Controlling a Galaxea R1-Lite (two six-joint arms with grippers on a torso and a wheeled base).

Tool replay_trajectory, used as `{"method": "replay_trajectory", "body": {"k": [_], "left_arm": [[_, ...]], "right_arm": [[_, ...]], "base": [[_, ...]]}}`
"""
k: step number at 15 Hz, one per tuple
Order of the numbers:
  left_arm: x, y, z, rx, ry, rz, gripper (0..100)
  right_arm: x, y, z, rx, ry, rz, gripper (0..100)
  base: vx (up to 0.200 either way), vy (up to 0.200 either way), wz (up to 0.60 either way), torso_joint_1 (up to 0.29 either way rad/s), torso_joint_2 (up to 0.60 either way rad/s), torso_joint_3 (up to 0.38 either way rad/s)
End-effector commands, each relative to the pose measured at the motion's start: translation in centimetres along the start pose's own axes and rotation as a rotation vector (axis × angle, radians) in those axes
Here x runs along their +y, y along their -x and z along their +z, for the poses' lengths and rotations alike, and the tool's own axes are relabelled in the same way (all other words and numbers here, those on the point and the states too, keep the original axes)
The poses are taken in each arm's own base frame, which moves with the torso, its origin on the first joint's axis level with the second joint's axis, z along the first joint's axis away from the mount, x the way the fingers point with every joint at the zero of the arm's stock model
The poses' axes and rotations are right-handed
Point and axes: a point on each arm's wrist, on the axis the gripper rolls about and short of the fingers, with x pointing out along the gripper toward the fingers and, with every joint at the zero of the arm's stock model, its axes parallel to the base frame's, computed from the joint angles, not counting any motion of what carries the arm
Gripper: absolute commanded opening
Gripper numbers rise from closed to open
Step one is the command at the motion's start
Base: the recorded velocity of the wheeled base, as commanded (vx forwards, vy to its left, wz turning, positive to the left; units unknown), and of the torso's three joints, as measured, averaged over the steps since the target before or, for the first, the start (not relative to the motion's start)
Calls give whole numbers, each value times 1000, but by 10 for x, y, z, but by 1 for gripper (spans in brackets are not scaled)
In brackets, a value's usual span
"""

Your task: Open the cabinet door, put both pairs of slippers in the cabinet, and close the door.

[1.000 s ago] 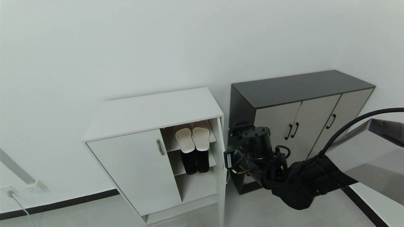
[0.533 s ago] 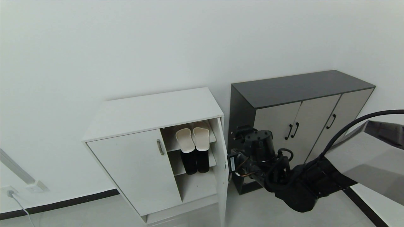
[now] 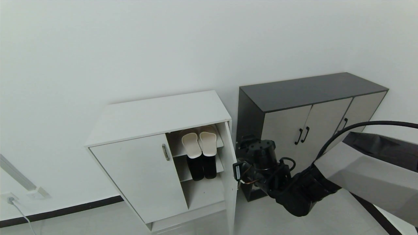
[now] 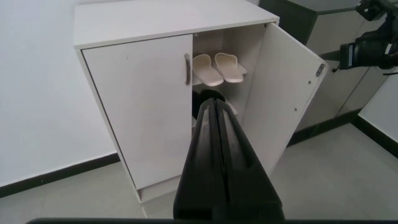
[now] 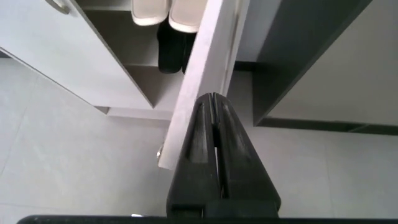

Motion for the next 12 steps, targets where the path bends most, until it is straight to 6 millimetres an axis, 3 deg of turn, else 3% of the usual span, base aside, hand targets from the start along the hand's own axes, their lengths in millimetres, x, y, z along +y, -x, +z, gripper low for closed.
{"method": "replay_trajectory", "body": {"k": [1, 3, 5, 12], "left_arm": [[0, 0, 0, 1, 0, -1, 0], [0, 0, 0, 1, 0, -1, 0], [0, 0, 0, 1, 0, -1, 0], [0, 0, 0, 1, 0, -1, 0]], "right_arm": [[17, 1, 0, -13, 2, 39, 0], [33, 13, 11, -44, -17, 86, 0], [50, 40, 26, -62, -45, 204, 0], [41, 51, 26, -95, 18, 189, 0]], "base": [[0, 0, 0, 0, 0, 0], [0, 0, 0, 0, 0, 0], [0, 0, 0, 0, 0, 0], [0, 0, 0, 0, 0, 0]]}}
